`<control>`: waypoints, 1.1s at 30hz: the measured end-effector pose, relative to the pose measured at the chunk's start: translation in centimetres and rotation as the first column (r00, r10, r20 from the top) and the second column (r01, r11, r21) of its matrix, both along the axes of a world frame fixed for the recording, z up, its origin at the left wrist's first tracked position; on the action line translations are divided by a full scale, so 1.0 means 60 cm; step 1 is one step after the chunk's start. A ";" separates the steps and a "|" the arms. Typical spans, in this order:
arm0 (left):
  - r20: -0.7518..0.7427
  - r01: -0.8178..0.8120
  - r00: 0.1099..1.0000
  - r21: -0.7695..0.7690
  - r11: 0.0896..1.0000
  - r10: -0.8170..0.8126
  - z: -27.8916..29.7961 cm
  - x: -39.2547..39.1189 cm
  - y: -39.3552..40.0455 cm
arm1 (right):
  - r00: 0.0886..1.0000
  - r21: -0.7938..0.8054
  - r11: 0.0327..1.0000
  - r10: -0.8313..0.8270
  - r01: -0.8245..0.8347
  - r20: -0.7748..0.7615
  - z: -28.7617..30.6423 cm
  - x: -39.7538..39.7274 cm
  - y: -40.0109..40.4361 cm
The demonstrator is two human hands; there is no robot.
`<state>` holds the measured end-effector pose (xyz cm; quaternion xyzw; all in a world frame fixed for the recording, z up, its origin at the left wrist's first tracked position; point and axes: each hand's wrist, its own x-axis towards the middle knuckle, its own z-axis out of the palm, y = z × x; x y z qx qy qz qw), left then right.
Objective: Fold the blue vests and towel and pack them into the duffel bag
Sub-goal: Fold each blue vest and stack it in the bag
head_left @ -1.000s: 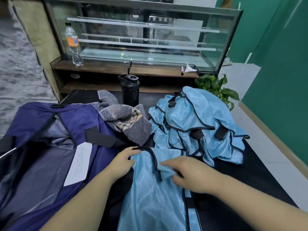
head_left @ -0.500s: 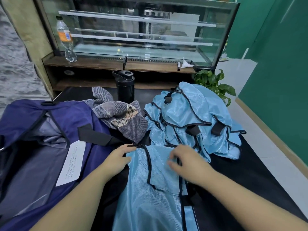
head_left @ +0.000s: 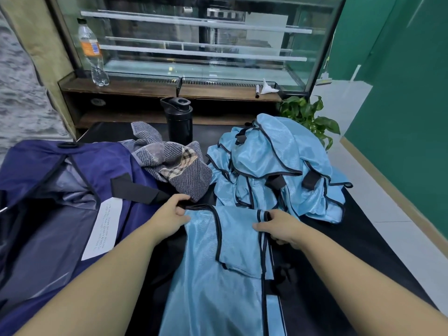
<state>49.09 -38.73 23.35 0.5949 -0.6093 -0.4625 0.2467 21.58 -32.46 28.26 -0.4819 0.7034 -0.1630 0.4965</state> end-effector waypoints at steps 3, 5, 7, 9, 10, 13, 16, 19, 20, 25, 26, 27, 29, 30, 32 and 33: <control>0.169 0.033 0.985 0.012 0.999 -0.034 0.026 -0.026 -0.004 | 0.992 -0.080 0.990 -0.116 0.119 0.040 0.001 -0.005 0.007; 0.209 0.027 0.978 -0.036 0.999 -0.019 0.036 -0.043 -0.008 | 0.977 -0.067 0.977 -0.199 0.205 0.080 0.000 -0.011 0.011; 0.195 -0.036 0.980 -0.050 0.998 0.046 0.045 -0.057 -0.007 | 0.970 0.011 0.973 -0.230 0.230 0.073 0.003 -0.016 0.018; 0.167 -0.101 0.982 0.048 0.994 0.092 0.048 -0.070 -0.005 | 0.983 0.111 0.977 -0.184 0.183 -0.002 0.006 -0.018 0.024; 0.156 -0.125 0.982 0.106 0.986 0.108 0.051 -0.076 -0.001 | 0.989 0.147 0.978 -0.148 0.150 -0.028 0.008 -0.018 0.026; 0.030 -0.190 0.982 0.241 0.952 0.188 0.058 -0.088 0.009 | 0.994 0.172 0.979 -0.103 0.108 -0.037 0.016 -0.022 0.023; -0.104 -0.193 0.967 0.285 0.939 0.231 0.072 -0.090 0.008 | 0.982 0.133 0.975 -0.186 0.180 0.037 0.026 -0.030 0.011; -0.242 -0.189 0.937 0.251 0.949 0.251 0.086 -0.091 0.009 | 0.960 -0.044 0.964 -0.256 0.262 0.114 0.031 -0.034 -0.001; -0.273 -0.195 0.931 0.184 0.963 0.241 0.088 -0.093 0.009 | 0.967 -0.149 0.957 -0.238 0.250 0.095 0.031 -0.035 -0.003; -0.248 -0.162 0.962 -0.193 0.968 0.112 0.085 -0.068 0.030 | 0.981 -0.496 0.868 -0.088 -0.009 -0.172 0.038 -0.034 0.022; -0.172 -0.093 0.984 -0.279 0.956 0.045 0.081 -0.055 0.040 | 0.976 -0.520 0.851 -0.047 -0.072 -0.212 0.036 -0.035 0.030; -0.085 -0.005 0.996 -0.331 0.944 -0.024 0.081 -0.042 0.054 | 0.967 -0.534 0.835 -0.007 -0.135 -0.256 0.032 -0.037 0.038; 0.055 0.160 0.987 -0.389 0.907 -0.150 0.077 -0.023 0.080 | 0.948 -0.554 0.796 0.075 -0.244 -0.311 0.023 -0.043 0.058; 0.128 0.242 0.970 -0.424 0.873 -0.206 0.073 -0.016 0.092 | 0.937 -0.568 0.768 0.117 -0.295 -0.329 0.019 -0.046 0.069; 0.259 0.392 0.916 -0.431 0.813 -0.305 0.068 -0.004 0.120 | 0.906 -0.599 0.698 0.184 -0.394 -0.382 0.008 -0.053 0.091; 0.313 0.444 0.889 -0.409 0.797 -0.335 0.062 0.003 0.132 | 0.889 -0.605 0.668 0.205 -0.433 -0.410 0.002 -0.056 0.101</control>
